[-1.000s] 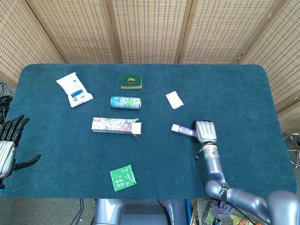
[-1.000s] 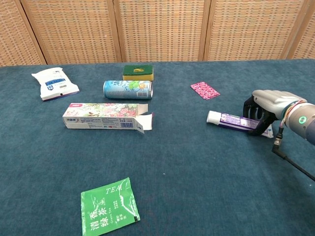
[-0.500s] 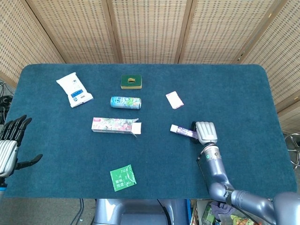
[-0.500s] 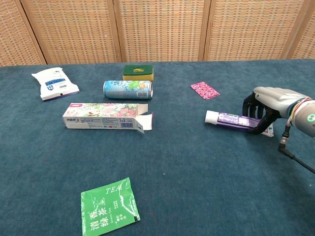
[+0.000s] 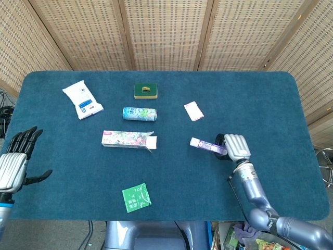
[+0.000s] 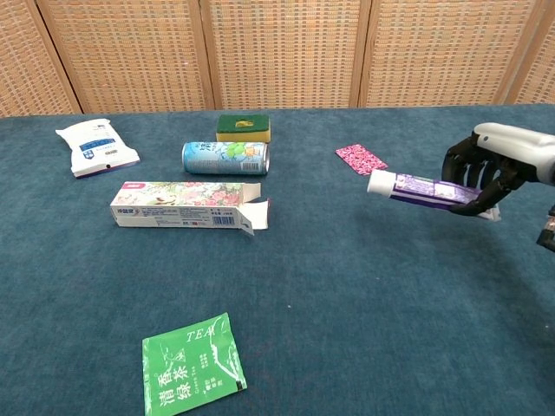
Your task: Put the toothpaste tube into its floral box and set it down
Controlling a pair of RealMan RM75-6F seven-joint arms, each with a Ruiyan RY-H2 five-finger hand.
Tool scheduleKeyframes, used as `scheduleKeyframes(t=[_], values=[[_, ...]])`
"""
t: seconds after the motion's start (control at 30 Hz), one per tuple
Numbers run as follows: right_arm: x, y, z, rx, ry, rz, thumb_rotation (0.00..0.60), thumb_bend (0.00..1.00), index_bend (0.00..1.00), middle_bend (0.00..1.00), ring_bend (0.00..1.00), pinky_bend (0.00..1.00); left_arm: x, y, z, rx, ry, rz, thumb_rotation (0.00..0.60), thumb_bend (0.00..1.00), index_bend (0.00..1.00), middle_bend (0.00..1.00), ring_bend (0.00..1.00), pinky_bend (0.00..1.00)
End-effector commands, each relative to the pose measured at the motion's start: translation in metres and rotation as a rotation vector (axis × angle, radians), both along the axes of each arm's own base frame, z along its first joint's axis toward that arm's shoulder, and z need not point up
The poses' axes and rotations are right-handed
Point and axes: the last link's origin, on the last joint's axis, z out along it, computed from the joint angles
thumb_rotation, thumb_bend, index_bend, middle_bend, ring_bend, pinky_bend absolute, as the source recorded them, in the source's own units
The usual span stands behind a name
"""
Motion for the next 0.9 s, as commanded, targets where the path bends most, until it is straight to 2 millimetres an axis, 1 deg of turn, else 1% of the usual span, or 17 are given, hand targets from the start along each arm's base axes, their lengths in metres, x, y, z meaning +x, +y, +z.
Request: scheduleKeyframes(t=[0.03, 0.07, 0.13, 0.17, 0.27, 0.3, 0.33, 0.4, 0.43, 0.57, 0.6, 0.73, 0.83, 0.9], values=[[-0.001, 0.005, 0.015, -0.016, 0.006, 0.026, 0.600, 0.72, 0.61, 0.60, 0.47, 0.41, 0.003, 0.017, -0.002, 0.003, 0.030, -0.039, 0.600, 0.20, 0.00, 0.00, 0.00, 0.00], [-0.001, 0.006, 0.020, -0.023, 0.014, 0.037, 0.600, 0.72, 0.61, 0.60, 0.47, 0.41, 0.006, 0.029, -0.006, -0.009, 0.058, -0.077, 0.600, 0.20, 0.00, 0.00, 0.00, 0.00], [0.000, 0.008, 0.027, -0.030, 0.023, 0.048, 0.600, 0.72, 0.61, 0.60, 0.47, 0.41, 0.009, 0.045, -0.013, -0.046, 0.087, -0.120, 0.600, 0.20, 0.00, 0.00, 0.00, 0.00], [0.000, 0.009, 0.032, -0.037, 0.028, 0.057, 0.600, 0.72, 0.61, 0.60, 0.47, 0.41, 0.012, 0.058, -0.021, -0.091, 0.109, -0.152, 0.600, 0.20, 0.00, 0.00, 0.00, 0.00], [0.003, 0.012, 0.040, -0.047, 0.037, 0.073, 0.600, 0.72, 0.61, 0.60, 0.47, 0.41, 0.016, 0.080, -0.034, -0.158, 0.166, -0.204, 0.600, 0.20, 0.00, 0.00, 0.00, 0.00], [0.004, 0.013, 0.043, -0.050, 0.040, 0.080, 0.600, 0.72, 0.61, 0.60, 0.47, 0.41, 0.018, 0.088, -0.041, -0.176, 0.191, -0.225, 0.600, 0.20, 0.00, 0.00, 0.00, 0.00], [0.005, 0.014, 0.046, -0.051, 0.045, 0.088, 0.600, 0.72, 0.61, 0.60, 0.47, 0.41, 0.019, 0.100, -0.052, -0.200, 0.214, -0.244, 0.600, 0.20, 0.00, 0.00, 0.00, 0.00], [0.007, 0.016, 0.049, -0.054, 0.052, 0.099, 0.600, 0.72, 0.61, 0.60, 0.47, 0.41, 0.020, 0.115, -0.069, -0.237, 0.222, -0.259, 0.600, 0.20, 0.00, 0.00, 0.00, 0.02], [0.008, 0.017, 0.051, -0.056, 0.058, 0.105, 0.600, 0.72, 0.61, 0.60, 0.47, 0.41, 0.021, 0.125, -0.081, -0.256, 0.227, -0.270, 0.600, 0.20, 0.00, 0.00, 0.00, 0.04], [0.011, 0.018, 0.056, -0.070, 0.068, 0.114, 0.600, 0.72, 0.61, 0.60, 0.47, 0.41, 0.027, 0.149, -0.117, -0.290, 0.204, -0.292, 0.600, 0.20, 0.00, 0.00, 0.02, 0.07], [0.011, 0.018, 0.057, -0.073, 0.068, 0.115, 0.600, 0.72, 0.61, 0.60, 0.47, 0.41, 0.029, 0.151, -0.122, -0.299, 0.195, -0.290, 0.600, 0.20, 0.00, 0.00, 0.02, 0.08], [0.012, 0.016, 0.060, -0.080, 0.074, 0.112, 0.600, 0.72, 0.61, 0.60, 0.47, 0.41, 0.038, 0.169, -0.154, -0.354, 0.186, -0.295, 0.600, 0.20, 0.01, 0.00, 0.03, 0.11], [0.011, 0.014, 0.061, -0.080, 0.076, 0.105, 0.600, 0.72, 0.61, 0.60, 0.47, 0.41, 0.043, 0.176, -0.169, -0.382, 0.188, -0.294, 0.600, 0.20, 0.03, 0.01, 0.05, 0.14], [0.009, 0.013, 0.062, -0.080, 0.076, 0.096, 0.600, 0.72, 0.61, 0.60, 0.47, 0.41, 0.049, 0.180, -0.178, -0.407, 0.188, -0.292, 0.600, 0.20, 0.04, 0.02, 0.08, 0.16]])
